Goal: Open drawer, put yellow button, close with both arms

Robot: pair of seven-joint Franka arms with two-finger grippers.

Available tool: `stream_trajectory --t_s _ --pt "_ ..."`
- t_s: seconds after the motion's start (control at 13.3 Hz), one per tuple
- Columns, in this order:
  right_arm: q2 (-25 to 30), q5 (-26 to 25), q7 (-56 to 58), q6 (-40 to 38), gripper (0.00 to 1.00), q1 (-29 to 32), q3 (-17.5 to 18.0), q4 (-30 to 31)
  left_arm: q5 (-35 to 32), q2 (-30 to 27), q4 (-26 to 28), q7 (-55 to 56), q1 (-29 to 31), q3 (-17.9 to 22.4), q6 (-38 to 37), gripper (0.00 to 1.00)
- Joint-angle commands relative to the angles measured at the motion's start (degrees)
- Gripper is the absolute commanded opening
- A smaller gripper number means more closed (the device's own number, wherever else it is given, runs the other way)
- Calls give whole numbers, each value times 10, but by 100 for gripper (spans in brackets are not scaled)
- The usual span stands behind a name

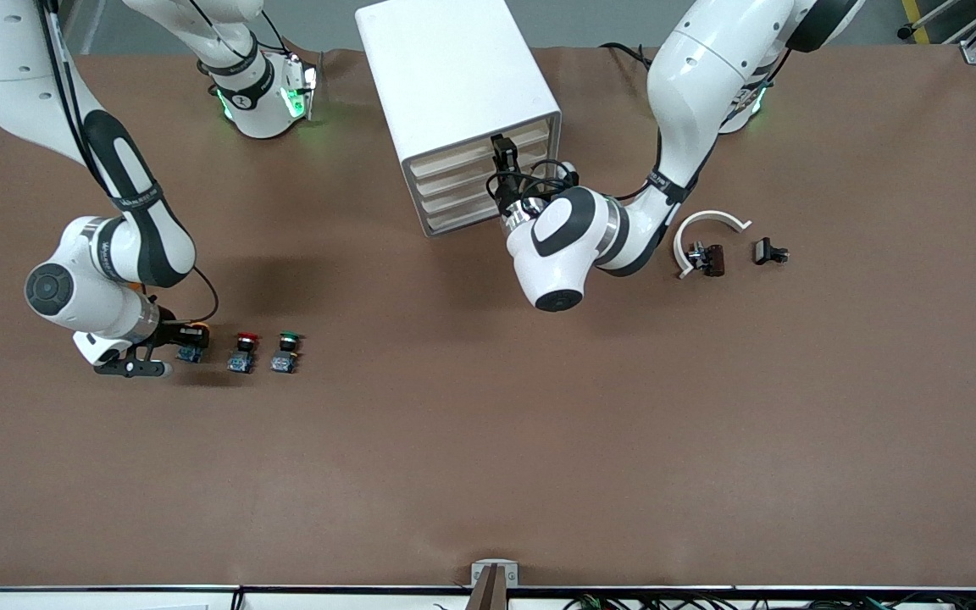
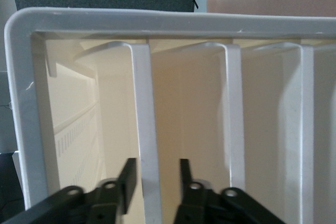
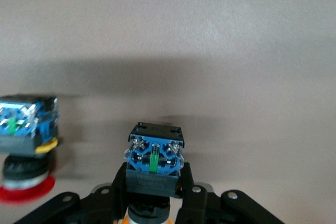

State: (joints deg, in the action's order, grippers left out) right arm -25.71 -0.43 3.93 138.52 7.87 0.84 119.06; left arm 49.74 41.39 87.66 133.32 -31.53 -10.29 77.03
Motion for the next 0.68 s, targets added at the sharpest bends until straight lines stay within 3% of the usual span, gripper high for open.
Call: stream_trajectory --t_s 0.0,0.23,0.6 --pt "74 0 -23 -101 10 -1 3 8 10 2 -6 15 5 2 -10 0" --pt "123 -1 -110 -199 13 -25 5 -5 7 -3 -11 21 19 7 -14 0" --pt "218 -1 -260 -369 12 -103 6 -42 7 2 -18 13 94 7 -14 0"
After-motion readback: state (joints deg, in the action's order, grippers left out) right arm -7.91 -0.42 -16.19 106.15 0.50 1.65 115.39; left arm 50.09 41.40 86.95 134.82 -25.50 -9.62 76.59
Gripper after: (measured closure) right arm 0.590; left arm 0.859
